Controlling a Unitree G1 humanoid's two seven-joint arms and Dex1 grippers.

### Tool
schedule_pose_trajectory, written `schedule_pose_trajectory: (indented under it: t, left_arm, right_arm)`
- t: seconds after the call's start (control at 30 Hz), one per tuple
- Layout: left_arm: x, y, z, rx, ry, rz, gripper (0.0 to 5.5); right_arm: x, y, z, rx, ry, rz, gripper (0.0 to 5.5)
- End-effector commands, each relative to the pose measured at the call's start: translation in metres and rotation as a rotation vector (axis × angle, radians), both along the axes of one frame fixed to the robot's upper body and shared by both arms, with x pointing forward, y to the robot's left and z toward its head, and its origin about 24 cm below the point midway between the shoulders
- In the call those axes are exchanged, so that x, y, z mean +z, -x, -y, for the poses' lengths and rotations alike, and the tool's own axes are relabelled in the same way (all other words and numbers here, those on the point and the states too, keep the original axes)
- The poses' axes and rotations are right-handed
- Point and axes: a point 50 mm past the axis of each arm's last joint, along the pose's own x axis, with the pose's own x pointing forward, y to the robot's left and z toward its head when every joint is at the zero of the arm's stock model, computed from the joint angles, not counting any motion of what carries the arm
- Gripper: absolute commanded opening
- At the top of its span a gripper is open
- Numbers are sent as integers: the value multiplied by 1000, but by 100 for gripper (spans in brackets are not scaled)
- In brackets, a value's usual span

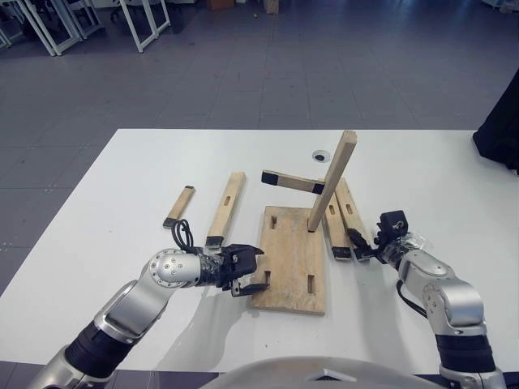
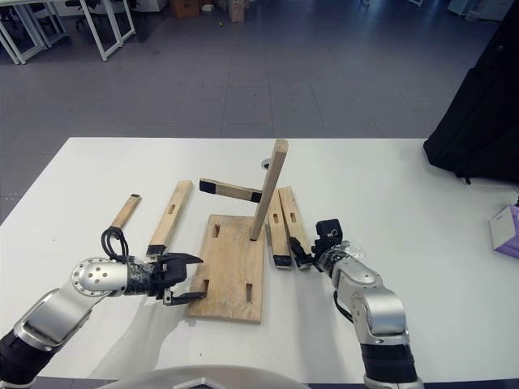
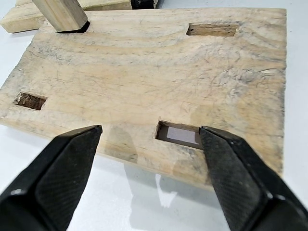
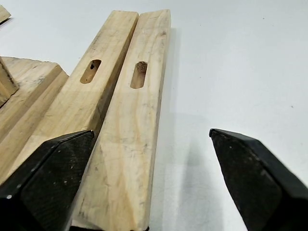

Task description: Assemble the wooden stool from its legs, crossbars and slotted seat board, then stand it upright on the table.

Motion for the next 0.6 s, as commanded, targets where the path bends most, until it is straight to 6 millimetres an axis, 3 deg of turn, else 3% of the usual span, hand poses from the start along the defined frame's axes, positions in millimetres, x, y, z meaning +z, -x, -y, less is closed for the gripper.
schedule_pose_trajectory:
  t: [0.03,0.3,0.6]
  left_arm:
    - [-41,26,-14,88,-122,-223,374]
    - [-42,25,-14,122,-118,-216,374]
    - [-41,24,-13,133,-91,-217,374]
  right_arm:
    - [-1,5,-2,20,22,-18,445]
    - [-5,8,0,-12,2,-43,445]
    - [-4,6,16,-26,17,-34,445]
